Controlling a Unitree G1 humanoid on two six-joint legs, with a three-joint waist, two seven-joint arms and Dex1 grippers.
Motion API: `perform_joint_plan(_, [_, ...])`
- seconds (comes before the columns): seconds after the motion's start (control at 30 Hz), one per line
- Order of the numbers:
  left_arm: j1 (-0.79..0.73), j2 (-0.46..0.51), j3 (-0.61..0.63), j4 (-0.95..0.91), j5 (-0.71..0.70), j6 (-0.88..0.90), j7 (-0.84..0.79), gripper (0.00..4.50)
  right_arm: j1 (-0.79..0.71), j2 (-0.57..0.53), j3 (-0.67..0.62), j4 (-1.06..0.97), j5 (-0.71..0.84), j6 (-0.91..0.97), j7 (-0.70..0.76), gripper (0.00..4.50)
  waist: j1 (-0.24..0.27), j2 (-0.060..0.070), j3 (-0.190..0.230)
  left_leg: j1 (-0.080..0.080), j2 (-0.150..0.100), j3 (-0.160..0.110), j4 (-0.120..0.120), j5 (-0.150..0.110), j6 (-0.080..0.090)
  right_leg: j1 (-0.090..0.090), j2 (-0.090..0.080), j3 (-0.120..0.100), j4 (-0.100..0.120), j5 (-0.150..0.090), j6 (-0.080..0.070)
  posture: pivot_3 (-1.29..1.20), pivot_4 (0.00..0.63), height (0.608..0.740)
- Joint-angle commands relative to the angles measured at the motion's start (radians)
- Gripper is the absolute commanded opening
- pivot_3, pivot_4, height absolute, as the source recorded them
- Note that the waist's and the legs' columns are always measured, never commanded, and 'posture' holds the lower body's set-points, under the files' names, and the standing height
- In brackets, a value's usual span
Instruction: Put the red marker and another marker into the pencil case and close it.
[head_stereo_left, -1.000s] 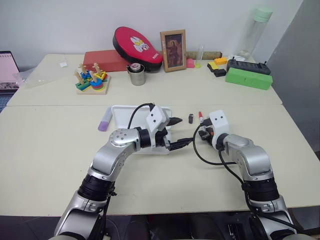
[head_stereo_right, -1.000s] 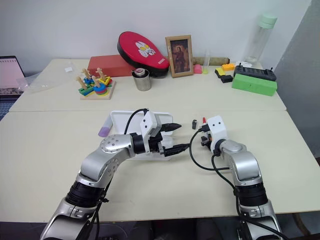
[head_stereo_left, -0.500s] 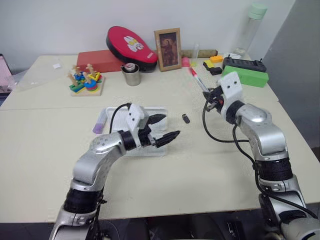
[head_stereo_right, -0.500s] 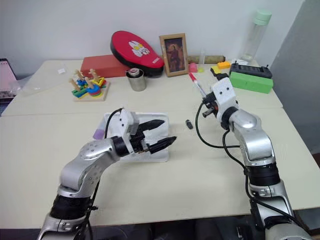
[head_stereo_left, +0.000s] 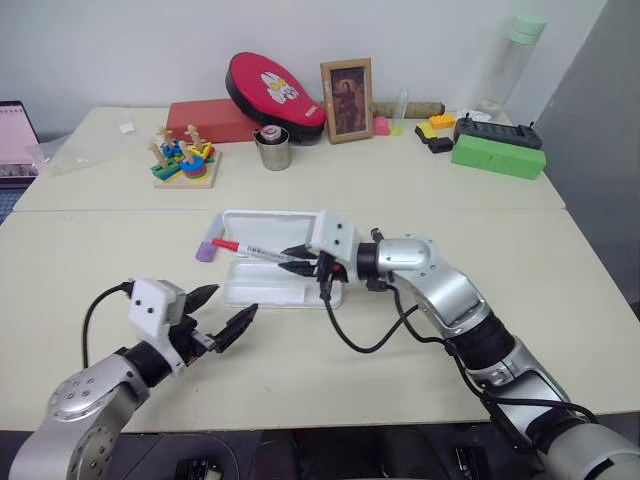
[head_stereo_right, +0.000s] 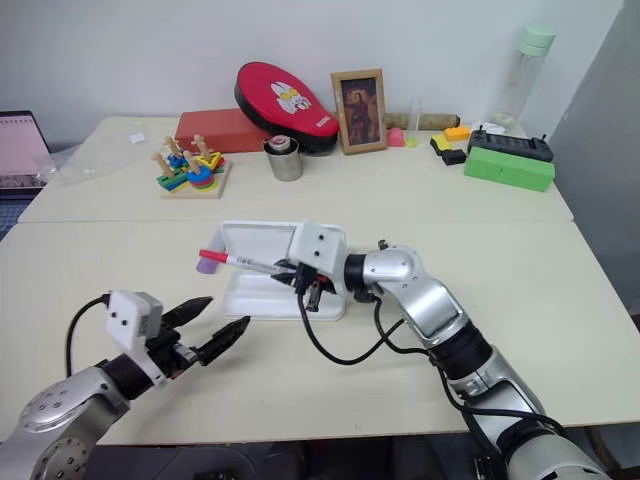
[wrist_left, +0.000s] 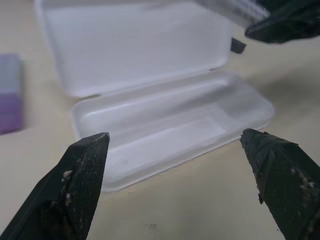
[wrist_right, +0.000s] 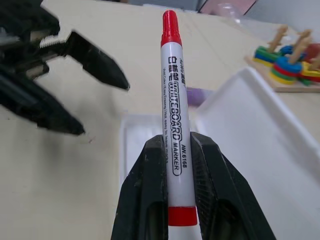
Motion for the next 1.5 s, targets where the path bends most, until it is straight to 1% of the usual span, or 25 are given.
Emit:
perform_joint_plan(0.03, [0.004,0.012,0.023,-0.046,-0.02,-0.024,0.003,4.5,-0.035,0.019,0.019,0.088,-0.058,-0.076,-0.002,0.33,0.002,-0.001,-0.001,0.0,0.0,0.0,0.0,0.0,0.0,0.0,0.0,0.0,0.0,0.0,0.0,0.0,0.15,0.74])
perform_joint_plan(0.13, [-0.001,0.011,0.026,-0.052,-0.031,-0.02,0.011,4.5,-0.047,0.025,0.022,0.154,-0.089,-0.112,-0.001,0.33,0.002,-0.001,-0.001,0.0,0.0,0.0,0.0,0.0,0.0,0.0,0.0,0.0,0.0,0.0,0.0,0.0,0.15,0.74])
perform_joint_plan(0.2, [-0.007,0.012,0.028,-0.049,-0.036,-0.019,0.016,4.5,-0.054,0.029,0.021,0.188,-0.104,-0.131,0.001,0.33,0.001,-0.001,-0.001,0.0,0.0,0.0,0.0,0.0,0.0,0.0,0.0,0.0,0.0,0.003,0.004,0.0,0.15,0.74])
perform_joint_plan(0.53, [-0.057,0.02,0.024,-0.042,-0.054,-0.008,0.05,4.5,-0.096,0.037,0.0,0.344,-0.148,-0.23,0.018,0.33,-0.003,-0.001,0.0,0.0,0.0,0.0,-0.001,0.0,0.0,0.0,0.0,0.0,0.0,0.003,0.004,0.0,0.15,0.74])
perform_joint_plan(0.6, [-0.064,0.018,0.029,-0.034,-0.055,-0.002,0.065,4.5,-0.105,0.039,-0.008,0.358,-0.148,-0.241,0.019,1.03,-0.003,-0.001,0.0,0.0,0.0,0.0,-0.001,0.0,0.0,0.0,0.0,0.0,0.0,0.003,0.004,0.0,0.15,0.74])
perform_joint_plan(0.63, [-0.065,0.017,0.032,-0.033,-0.057,0.005,0.076,4.5,-0.11,0.041,-0.012,0.367,-0.148,-0.249,0.018,1.11,-0.003,-0.001,0.0,0.0,0.0,0.0,-0.001,0.0,0.0,0.0,0.0,0.0,0.0,0.003,0.004,0.0,0.15,0.74])
perform_joint_plan(0.67, [-0.066,0.015,0.035,-0.032,-0.057,0.009,0.088,4.5,-0.113,0.042,-0.016,0.374,-0.148,-0.255,0.017,1.45,-0.003,-0.001,0.0,0.0,0.0,0.0,-0.001,0.0,0.0,0.0,0.0,0.0,0.0,0.003,0.004,0.0,0.15,0.74])
perform_joint_plan(0.7, [-0.069,0.012,0.037,-0.03,-0.056,0.011,0.101,4.5,-0.116,0.042,-0.018,0.379,-0.148,-0.26,0.018,1.63,-0.003,-0.001,0.0,0.0,0.0,0.0,-0.001,0.0,0.0,0.0,0.0,0.0,0.0,0.003,0.004,0.0,0.15,0.74])
perform_joint_plan(0.73, [-0.074,0.008,0.041,-0.025,-0.054,0.012,0.116,4.5,-0.118,0.043,-0.023,0.382,-0.147,-0.263,0.021,1.93,-0.003,-0.001,0.0,0.0,0.0,0.0,-0.001,0.0,0.0,0.0,0.0,0.0,0.0,0.003,0.004,0.0,0.15,0.74])
perform_joint_plan(0.8, [-0.084,0.006,0.051,-0.009,-0.048,0.011,0.142,4.5,-0.121,0.046,-0.034,0.383,-0.143,-0.263,0.027,2.38,-0.003,-0.001,0.0,0.0,0.0,0.0,-0.001,0.0,0.0,0.0,0.0,0.0,0.0,0.003,0.004,0.0,0.15,0.74])
perform_joint_plan(0.83, [-0.099,0.009,0.06,0.013,-0.036,0.007,0.162,4.5,-0.122,0.05,-0.046,0.377,-0.13,-0.258,0.033,2.69,-0.003,-0.001,0.0,0.0,0.0,0.0,-0.001,0.0,0.0,0.0,0.0,0.0,0.0,0.003,0.004,0.0,0.15,0.74])
perform_joint_plan(0.93, [-0.144,0.017,0.076,0.074,-0.008,0.003,0.213,4.5,-0.124,0.059,-0.07,0.363,-0.104,-0.253,0.045,3.29,-0.003,-0.001,0.0,0.0,0.0,0.0,-0.001,0.0,0.0,0.0,0.0,0.0,0.0,0.003,0.004,0.0,0.15,0.74])
perform_joint_plan(1.0, [-0.207,0.033,0.068,0.164,0.064,0.0,0.284,4.5,-0.115,0.079,-0.121,0.29,-0.018,-0.217,0.09,3.81,-0.002,0.0,0.0,0.0,0.0,0.0,-0.001,0.0,0.0,0.0,0.0,0.0,0.0,0.003,0.004,0.0,0.15,0.74])
perform_joint_plan(1.07, [-0.253,0.038,0.068,0.23,0.105,0.011,0.335,4.5,-0.11,0.094,-0.159,0.235,0.044,-0.18,0.115,4.31,-0.002,0.0,0.0,0.0,0.0,0.0,-0.001,0.0,0.0,0.0,0.001,0.0,0.0,0.003,0.005,0.0,0.15,0.74])
perform_joint_plan(1.1, [-0.271,0.038,0.073,0.259,0.109,0.016,0.345,4.5,-0.111,0.101,-0.175,0.211,0.068,-0.156,0.116,4.45,-0.002,0.0,0.0,0.0,0.0,0.0,-0.001,0.0,0.0,0.0,0.001,0.0,0.0,0.003,0.005,0.0,0.15,0.74])
perform_joint_plan(1.2, [-0.326,0.043,0.04,0.345,0.11,0.016,0.319,4.5,-0.128,0.125,-0.247,0.122,0.15,-0.069,0.084,4.45,-0.003,0.0,0.0,-0.001,0.0,0.0,-0.001,0.0,0.0,0.0,0.001,0.0,0.0,0.004,0.004,0.0,0.15,0.74])
perform_joint_plan(1.43, [-0.464,0.062,-0.1,0.5,0.178,0.025,0.268,4.5,-0.148,0.119,-0.291,0.046,0.173,-0.006,0.03,4.45,0.005,0.0,0.0,-0.001,0.0,-0.001,-0.001,0.0,0.0,0.0,0.001,-0.001,0.0,0.004,0.004,0.0,0.15,0.74])
perform_joint_plan(1.5, [-0.524,0.068,-0.144,0.587,0.217,0.015,0.268,4.5,-0.152,0.119,-0.303,0.033,0.175,0.008,0.006,4.45,0.004,0.0,0.0,-0.001,0.0,-0.001,-0.001,0.0,0.0,0.0,0.001,-0.001,0.0,0.004,0.004,0.0,0.15,0.74])
